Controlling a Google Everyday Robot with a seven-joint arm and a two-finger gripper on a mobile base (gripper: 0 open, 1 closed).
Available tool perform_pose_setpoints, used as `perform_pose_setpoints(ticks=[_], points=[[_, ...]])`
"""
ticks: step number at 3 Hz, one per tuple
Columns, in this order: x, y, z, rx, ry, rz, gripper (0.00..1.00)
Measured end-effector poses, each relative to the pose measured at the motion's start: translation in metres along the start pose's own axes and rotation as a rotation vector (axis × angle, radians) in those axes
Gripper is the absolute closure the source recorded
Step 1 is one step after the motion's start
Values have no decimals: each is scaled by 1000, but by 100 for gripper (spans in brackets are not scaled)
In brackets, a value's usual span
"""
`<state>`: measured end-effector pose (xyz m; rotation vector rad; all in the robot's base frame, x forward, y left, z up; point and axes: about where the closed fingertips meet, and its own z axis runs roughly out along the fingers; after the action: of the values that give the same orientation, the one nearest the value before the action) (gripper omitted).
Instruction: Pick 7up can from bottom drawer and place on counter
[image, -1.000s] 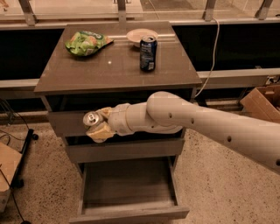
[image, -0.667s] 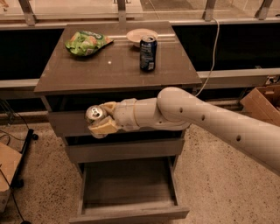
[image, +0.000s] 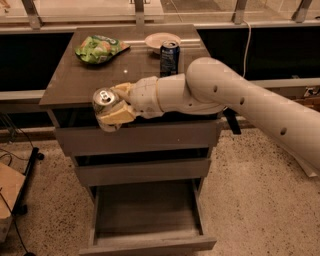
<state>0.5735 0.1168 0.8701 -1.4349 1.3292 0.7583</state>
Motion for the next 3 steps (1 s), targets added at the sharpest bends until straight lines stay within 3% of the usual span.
perform_pose_setpoints(ticks=[1,2,3], points=[[-58,-36,-18,67,64,-77,100],[-64,-41,-20,80,69,-72,100],[-58,-47,-36,155,61,-32,100]])
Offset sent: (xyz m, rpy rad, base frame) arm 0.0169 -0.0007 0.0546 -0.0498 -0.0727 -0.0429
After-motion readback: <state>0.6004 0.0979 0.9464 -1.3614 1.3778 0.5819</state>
